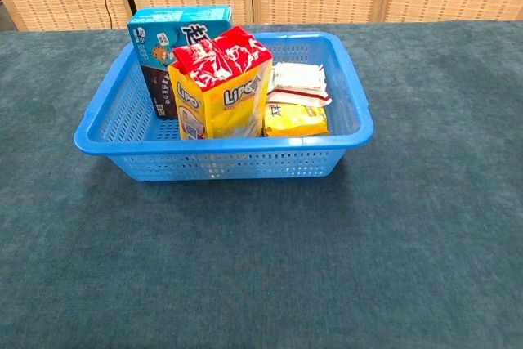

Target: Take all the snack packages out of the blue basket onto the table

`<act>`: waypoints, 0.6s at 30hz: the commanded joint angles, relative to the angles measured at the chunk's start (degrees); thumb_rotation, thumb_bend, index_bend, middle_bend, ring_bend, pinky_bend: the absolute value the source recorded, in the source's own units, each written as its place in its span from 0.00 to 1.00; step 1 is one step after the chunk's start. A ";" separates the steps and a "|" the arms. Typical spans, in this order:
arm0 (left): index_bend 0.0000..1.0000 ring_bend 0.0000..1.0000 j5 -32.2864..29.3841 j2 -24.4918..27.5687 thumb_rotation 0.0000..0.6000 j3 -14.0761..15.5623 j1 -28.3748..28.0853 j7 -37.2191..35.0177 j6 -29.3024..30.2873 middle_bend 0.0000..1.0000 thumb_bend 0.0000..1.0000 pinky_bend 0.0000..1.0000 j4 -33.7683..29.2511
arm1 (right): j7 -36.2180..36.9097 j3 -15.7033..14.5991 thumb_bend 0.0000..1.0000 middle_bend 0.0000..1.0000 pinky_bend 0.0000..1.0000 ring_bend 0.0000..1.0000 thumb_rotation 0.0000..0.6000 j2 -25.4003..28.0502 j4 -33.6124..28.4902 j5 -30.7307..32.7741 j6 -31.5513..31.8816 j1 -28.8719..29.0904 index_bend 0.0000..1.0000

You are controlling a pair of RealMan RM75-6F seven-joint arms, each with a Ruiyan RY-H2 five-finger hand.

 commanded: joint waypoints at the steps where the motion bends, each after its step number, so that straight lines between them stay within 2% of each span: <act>1: 0.68 0.51 -5.10 -6.11 1.00 0.75 -1.28 -5.17 -7.47 0.53 0.23 0.47 12.18 | -0.35 -0.20 0.00 0.00 0.00 0.00 1.00 -0.04 -0.13 -0.14 -0.35 0.11 0.00; 4: 0.66 0.49 -5.57 -10.50 1.00 1.50 -2.68 -7.73 -10.51 0.51 0.23 0.47 18.91 | -0.58 -0.24 0.00 0.00 0.00 0.00 1.00 -0.10 -0.13 0.05 -0.79 0.22 0.00; 5: 0.58 0.43 -5.44 -11.85 1.00 2.50 -3.31 -9.20 -12.77 0.45 0.19 0.46 21.08 | -0.62 -0.25 0.00 0.00 0.00 0.00 1.00 -0.12 -0.08 0.19 -1.03 0.28 0.00; 7: 0.30 0.20 -4.46 -11.72 1.00 5.34 -4.54 -12.65 -18.43 0.21 0.09 0.33 22.40 | -0.62 -0.18 0.00 0.00 0.00 0.00 1.00 -0.14 -0.01 0.50 -1.38 0.37 0.00; 8: 0.14 0.08 -4.03 -11.06 1.00 6.32 -4.93 -14.62 -20.26 0.08 0.03 0.19 21.77 | -0.63 -0.15 0.00 0.00 0.00 0.00 1.00 -0.14 0.02 0.62 -1.49 0.40 0.00; 9: 0.03 0.01 -3.42 -10.36 1.00 6.92 -5.24 -16.48 -20.98 0.01 0.01 0.07 20.96 | -0.60 -0.12 0.00 0.00 0.00 0.00 1.00 -0.14 0.06 0.74 -1.59 0.43 0.00; 11: 0.00 0.00 -1.86 -9.36 1.00 7.30 -5.28 -18.53 -19.22 0.00 0.00 0.00 19.74 | -0.47 -0.04 0.00 0.00 0.00 0.00 1.00 -0.13 0.08 0.97 -1.78 0.50 0.00; 15: 0.00 0.00 1.13 -6.87 1.00 7.13 -4.36 -19.37 -12.71 0.00 0.00 0.00 15.25 | -0.41 -0.07 0.00 0.00 0.00 0.00 1.00 -0.13 0.02 0.93 -1.98 0.61 0.00; 18: 0.00 0.00 1.53 -4.99 1.00 6.23 -4.15 -17.39 -10.37 0.00 0.00 0.00 11.47 | -0.38 -0.16 0.00 0.00 0.00 0.00 1.00 -0.10 -0.04 0.78 -1.99 0.63 0.00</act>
